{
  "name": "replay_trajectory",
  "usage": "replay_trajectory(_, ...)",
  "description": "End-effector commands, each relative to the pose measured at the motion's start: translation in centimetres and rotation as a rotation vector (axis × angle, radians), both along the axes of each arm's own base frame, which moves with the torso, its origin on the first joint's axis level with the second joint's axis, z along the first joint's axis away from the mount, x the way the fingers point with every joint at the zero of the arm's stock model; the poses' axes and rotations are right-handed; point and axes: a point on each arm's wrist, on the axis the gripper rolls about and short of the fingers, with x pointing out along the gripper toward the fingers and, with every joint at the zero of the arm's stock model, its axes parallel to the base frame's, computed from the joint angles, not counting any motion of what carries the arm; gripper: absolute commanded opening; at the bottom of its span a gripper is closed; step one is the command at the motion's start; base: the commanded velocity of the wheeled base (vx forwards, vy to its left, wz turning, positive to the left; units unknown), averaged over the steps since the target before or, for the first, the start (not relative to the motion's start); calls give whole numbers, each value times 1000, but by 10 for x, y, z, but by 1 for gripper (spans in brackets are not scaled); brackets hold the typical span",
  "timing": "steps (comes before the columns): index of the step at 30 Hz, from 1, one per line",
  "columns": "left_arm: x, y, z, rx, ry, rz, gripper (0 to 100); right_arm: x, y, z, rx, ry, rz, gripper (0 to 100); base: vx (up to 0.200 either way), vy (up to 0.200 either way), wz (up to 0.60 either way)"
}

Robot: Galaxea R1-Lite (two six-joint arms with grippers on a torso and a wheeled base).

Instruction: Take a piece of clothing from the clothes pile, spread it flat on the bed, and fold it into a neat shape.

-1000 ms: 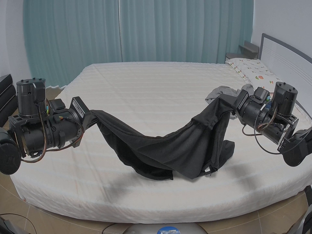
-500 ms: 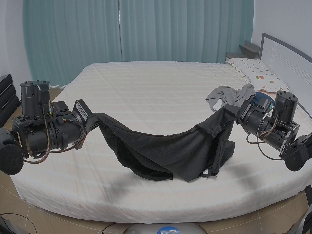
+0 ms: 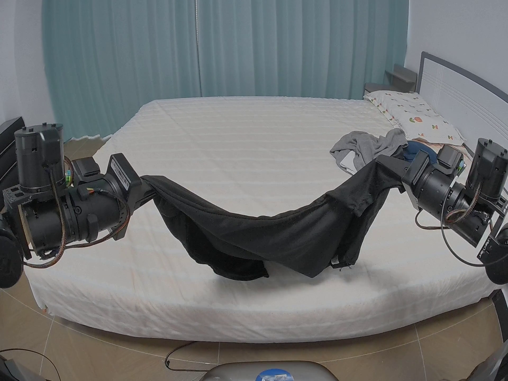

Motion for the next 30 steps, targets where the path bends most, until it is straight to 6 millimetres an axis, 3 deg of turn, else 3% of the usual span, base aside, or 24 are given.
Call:
replay_trajectory(1,-22,6,22,-30,-72,-17,0,-24,-2,29,32,-74,13,0,-200,0,0)
replay_trajectory(8,-26,21,56,-8,-172,40,0,-32,-13,79,37,-146,-16,0,-29,0,0)
replay_trajectory(13,-20,33,92,-4,-196,96,0,-30,-30,145,64,-229,-93,0,0,0,0)
replay_trajectory(17,4,35,105,23,-129,139,0,-26,-47,201,72,-276,-170,0,0,0,0)
replay_trajectory(19,11,34,106,29,-106,141,0,-24,-49,211,70,-270,-182,0,0,0,0)
replay_trajectory(20,26,30,105,37,-75,143,0,-21,-51,224,63,-254,-192,0,0,0,0)
replay_trajectory(25,63,22,94,50,-30,148,0,-1,-47,229,45,-202,-217,0,0,0,0)
replay_trajectory(27,66,22,93,51,-25,148,0,2,-47,228,44,-197,-218,0,100,0,0)
replay_trajectory(28,84,18,85,60,1,150,0,21,-45,217,27,-161,-232,0,200,0,0)
replay_trajectory(30,97,15,76,65,22,150,0,37,-42,206,16,-130,-235,0,200,0,0)
